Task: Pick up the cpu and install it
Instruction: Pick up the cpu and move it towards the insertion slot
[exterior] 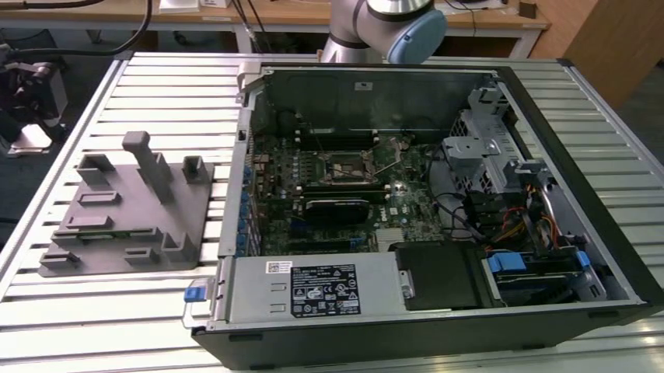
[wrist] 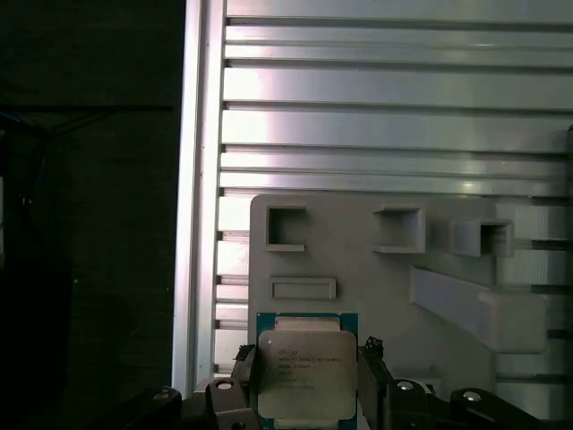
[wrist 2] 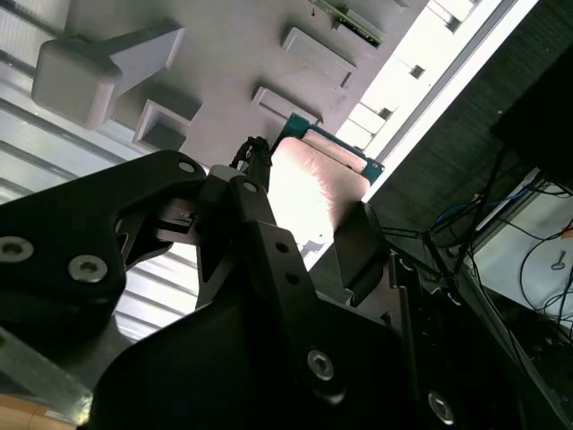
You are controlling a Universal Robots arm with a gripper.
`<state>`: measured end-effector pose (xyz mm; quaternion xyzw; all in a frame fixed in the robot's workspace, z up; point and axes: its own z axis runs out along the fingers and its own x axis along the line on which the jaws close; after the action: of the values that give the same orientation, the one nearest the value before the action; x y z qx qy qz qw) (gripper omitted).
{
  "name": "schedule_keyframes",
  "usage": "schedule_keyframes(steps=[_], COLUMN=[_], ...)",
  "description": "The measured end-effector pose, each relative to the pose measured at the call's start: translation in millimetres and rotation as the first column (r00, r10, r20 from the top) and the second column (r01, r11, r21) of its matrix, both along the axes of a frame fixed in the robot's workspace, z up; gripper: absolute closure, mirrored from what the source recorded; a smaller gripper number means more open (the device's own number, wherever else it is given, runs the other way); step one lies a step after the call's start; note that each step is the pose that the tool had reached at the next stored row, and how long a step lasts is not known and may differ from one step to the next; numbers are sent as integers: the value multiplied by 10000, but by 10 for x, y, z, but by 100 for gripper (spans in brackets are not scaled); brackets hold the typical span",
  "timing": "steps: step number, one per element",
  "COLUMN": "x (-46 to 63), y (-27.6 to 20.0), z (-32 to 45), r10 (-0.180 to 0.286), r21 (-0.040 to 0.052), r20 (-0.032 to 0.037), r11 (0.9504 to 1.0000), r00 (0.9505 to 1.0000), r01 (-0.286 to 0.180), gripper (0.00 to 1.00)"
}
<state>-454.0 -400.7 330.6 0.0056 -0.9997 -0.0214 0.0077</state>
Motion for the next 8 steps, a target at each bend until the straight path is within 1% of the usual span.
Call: schedule_keyframes(steps=[8], x=[0], y=[2], z=[37], r10=[0], r21=[-1], r20=[-2], r11=[10000], r00=[10000], r01=[0], gripper=[47])
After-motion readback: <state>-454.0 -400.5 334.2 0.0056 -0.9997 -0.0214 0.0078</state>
